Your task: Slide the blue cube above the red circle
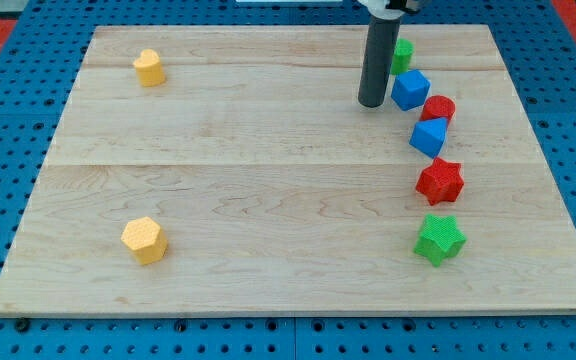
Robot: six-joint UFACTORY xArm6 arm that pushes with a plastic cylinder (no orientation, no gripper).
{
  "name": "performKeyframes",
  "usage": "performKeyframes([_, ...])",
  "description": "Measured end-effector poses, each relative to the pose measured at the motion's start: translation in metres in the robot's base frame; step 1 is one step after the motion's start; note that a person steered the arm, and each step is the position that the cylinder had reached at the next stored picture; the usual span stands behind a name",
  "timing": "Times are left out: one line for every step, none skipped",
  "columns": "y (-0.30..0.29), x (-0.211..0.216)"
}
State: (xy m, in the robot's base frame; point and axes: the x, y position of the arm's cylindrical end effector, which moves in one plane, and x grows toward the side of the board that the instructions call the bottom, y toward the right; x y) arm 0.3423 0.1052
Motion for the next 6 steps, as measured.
performKeyframes([-0.001,-0.010])
performKeyframes([0.006,-0.017])
performKeyframes([0.015,-0.019])
performKeyframes([0.013,-0.021])
performKeyframes([0.013,-0.021])
performKeyframes([0.013,-0.021])
